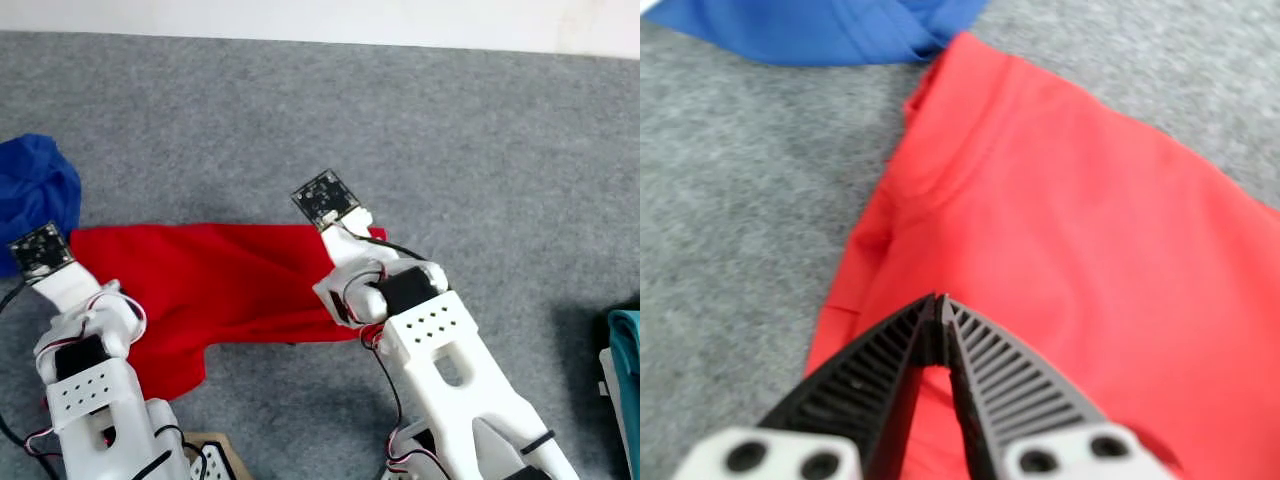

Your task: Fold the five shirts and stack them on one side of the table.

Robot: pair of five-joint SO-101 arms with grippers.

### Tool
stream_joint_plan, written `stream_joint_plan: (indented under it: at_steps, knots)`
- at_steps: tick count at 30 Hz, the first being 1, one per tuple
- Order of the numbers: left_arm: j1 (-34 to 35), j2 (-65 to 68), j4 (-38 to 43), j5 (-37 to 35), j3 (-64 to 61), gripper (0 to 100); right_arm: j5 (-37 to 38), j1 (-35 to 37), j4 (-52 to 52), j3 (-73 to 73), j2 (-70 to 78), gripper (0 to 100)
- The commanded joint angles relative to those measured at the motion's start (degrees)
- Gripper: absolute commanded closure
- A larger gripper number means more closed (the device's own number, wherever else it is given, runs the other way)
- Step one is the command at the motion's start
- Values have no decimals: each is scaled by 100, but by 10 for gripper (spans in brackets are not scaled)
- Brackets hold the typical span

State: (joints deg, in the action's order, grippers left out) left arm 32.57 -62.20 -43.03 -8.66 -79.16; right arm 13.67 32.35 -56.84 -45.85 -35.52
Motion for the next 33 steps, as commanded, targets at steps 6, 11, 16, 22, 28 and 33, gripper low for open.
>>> stream_joint_plan:
  at_steps: [6,11,16,22,28,33]
  knots:
    - [-365,242,-404,18,778,993,-70,92,84,48,-13,991]
    - [-365,1420,-1240,18,1956,993,-70,84,75,40,-13,991]
    - [-330,2422,-1292,44,2176,993,-70,66,75,40,-13,991]
    - [-321,3371,-879,44,2158,993,-70,66,75,31,13,991]
    - [-312,3626,-879,53,2185,993,-70,57,110,-127,-4,991]
    - [-312,3626,-2198,325,2563,993,-70,57,110,-119,40,991]
